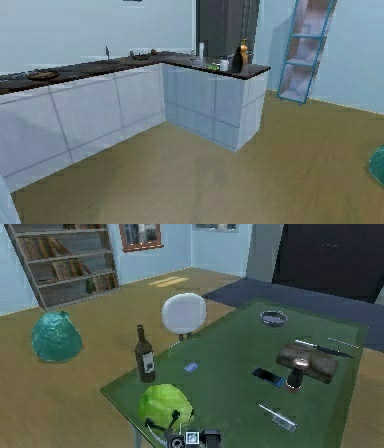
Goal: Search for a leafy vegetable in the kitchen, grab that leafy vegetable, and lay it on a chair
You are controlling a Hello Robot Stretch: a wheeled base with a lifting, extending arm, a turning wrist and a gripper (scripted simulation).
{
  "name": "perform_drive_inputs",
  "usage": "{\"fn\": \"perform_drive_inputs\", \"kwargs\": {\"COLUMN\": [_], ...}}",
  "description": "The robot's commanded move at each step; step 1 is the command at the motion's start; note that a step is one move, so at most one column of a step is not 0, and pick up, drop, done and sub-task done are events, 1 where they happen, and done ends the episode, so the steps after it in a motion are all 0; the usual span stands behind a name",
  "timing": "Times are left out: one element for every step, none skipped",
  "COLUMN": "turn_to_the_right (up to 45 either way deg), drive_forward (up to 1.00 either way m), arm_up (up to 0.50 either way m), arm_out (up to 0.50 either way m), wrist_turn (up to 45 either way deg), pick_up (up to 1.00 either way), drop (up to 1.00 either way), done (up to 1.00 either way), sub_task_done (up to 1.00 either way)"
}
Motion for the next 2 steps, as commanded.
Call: {"fn": "perform_drive_inputs", "kwargs": {"turn_to_the_right": [0.0,0.0], "drive_forward": [0.0,0.0], "arm_up": [0.0,0.1], "arm_out": [0.0,0.0], "wrist_turn": [0.0,0.0], "pick_up": [1.0,0.0], "drop": [0.0,0.0], "done": [0.0,0.0], "sub_task_done": [0.0,0.0]}}
